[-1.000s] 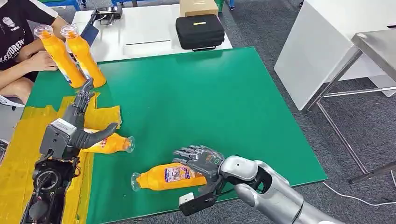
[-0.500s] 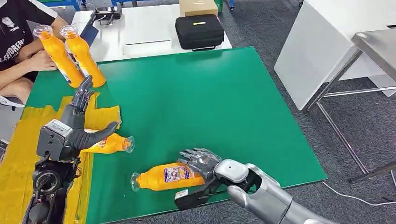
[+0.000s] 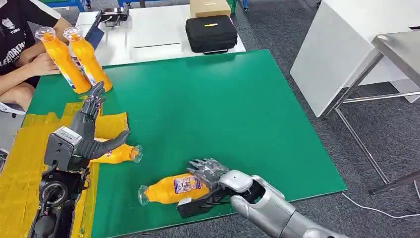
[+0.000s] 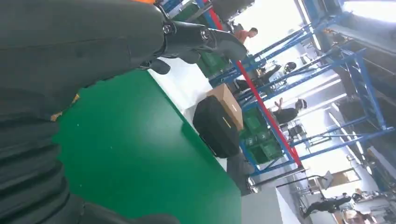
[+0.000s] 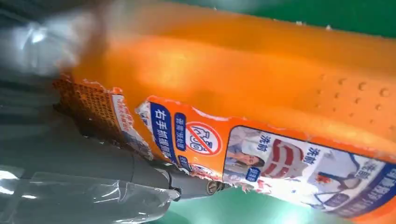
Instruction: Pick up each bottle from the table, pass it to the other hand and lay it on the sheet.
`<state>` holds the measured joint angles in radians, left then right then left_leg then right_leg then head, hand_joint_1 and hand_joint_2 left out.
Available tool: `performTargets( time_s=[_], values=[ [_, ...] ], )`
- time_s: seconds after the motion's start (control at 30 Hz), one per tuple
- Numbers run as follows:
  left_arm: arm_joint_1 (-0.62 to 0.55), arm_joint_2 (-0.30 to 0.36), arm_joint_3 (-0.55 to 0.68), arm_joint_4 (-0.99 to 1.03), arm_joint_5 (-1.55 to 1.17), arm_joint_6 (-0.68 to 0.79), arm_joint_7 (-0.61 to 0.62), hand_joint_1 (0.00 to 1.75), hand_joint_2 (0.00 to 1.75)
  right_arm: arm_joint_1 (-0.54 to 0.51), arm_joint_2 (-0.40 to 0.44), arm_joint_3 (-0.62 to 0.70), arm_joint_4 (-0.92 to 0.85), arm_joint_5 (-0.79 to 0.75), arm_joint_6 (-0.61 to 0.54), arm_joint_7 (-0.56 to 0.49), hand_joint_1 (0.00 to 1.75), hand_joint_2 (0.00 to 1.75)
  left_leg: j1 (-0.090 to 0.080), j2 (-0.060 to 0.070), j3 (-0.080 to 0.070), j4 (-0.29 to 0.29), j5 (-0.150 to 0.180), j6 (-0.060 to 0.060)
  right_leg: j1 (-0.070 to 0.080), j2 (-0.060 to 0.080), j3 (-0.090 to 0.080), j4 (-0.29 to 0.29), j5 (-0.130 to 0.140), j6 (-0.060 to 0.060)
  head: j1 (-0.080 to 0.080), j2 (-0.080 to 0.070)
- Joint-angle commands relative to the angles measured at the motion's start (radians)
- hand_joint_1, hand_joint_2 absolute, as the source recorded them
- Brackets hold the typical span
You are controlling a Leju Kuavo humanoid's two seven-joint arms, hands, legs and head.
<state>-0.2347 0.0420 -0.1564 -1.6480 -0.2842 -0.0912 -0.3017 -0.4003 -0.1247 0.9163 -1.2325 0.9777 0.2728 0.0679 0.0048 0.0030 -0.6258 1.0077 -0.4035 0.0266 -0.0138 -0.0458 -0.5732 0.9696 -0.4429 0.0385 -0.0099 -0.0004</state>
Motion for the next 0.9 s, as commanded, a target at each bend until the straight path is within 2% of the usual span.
performTargets(
  time_s=[0.03,0.4,0.5,0.53,0.7,0.73,0.77,0.9],
  values=[
    [-0.04,-0.006,-0.025,0.057,-0.001,0.001,0.01,0.0,1.75,-0.017,0.039,0.015,0.182,0.0,-0.021,0.026,1.75,1.75,0.0,-0.001,0.007,-0.002,-0.001,-0.001,0.0,0.002,0.007,-0.002,-0.001,-0.002,0.0,0.0],
    [-0.035,-0.012,-0.017,0.051,0.0,0.005,0.016,0.0,1.75,-0.003,0.039,-0.024,0.168,0.004,-0.07,0.038,1.75,1.75,0.001,0.006,0.013,-0.002,-0.001,-0.002,0.0,0.008,0.01,-0.002,0.0,-0.002,0.0,0.0],
    [-0.012,-0.014,0.003,0.024,-0.003,0.012,0.025,0.0,1.75,0.039,0.055,-0.136,0.093,-0.047,-0.23,0.036,1.75,1.75,0.001,0.004,0.014,-0.002,-0.001,-0.003,0.0,0.007,0.011,-0.003,-0.001,-0.003,0.0,0.0],
    [0.001,-0.016,0.013,0.009,-0.007,0.016,0.034,0.0,1.75,0.068,0.071,-0.205,0.049,-0.083,-0.341,0.022,1.75,1.75,0.0,0.006,0.013,-0.002,-0.001,-0.002,0.0,0.007,0.011,-0.002,-0.001,-0.002,0.0,0.0],
    [0.012,-0.016,0.02,-0.005,-0.008,0.013,0.038,0.0,1.75,0.071,0.062,-0.217,0.013,-0.085,-0.328,0.026,1.75,1.75,0.0,0.005,0.01,0.0,-0.003,-0.002,0.0,0.009,0.01,0.0,-0.001,-0.002,0.0,0.0],
    [0.013,-0.018,0.024,-0.004,-0.02,0.015,0.053,0.0,1.75,0.103,0.081,-0.275,-0.02,-0.104,-0.444,0.005,1.75,1.75,0.0,0.005,0.01,-0.001,-0.002,-0.002,0.0,0.009,0.01,-0.001,0.0,-0.001,0.0,0.0],
    [0.012,-0.018,0.024,-0.002,-0.032,0.011,0.074,0.0,1.75,0.121,0.092,-0.327,-0.054,-0.14,-0.505,-0.016,1.75,1.75,0.0,0.004,0.012,-0.001,-0.003,-0.002,-0.001,0.009,0.012,-0.001,-0.002,-0.002,0.0,0.0],
    [-0.012,-0.014,0.009,0.03,-0.041,0.002,0.107,0.0,1.75,0.173,0.11,-0.478,-0.203,-0.344,-0.594,-0.114,1.75,1.75,-0.001,0.001,0.009,0.0,-0.003,-0.003,-0.001,0.005,0.01,0.001,-0.003,-0.003,0.0,0.0]
  ],
)
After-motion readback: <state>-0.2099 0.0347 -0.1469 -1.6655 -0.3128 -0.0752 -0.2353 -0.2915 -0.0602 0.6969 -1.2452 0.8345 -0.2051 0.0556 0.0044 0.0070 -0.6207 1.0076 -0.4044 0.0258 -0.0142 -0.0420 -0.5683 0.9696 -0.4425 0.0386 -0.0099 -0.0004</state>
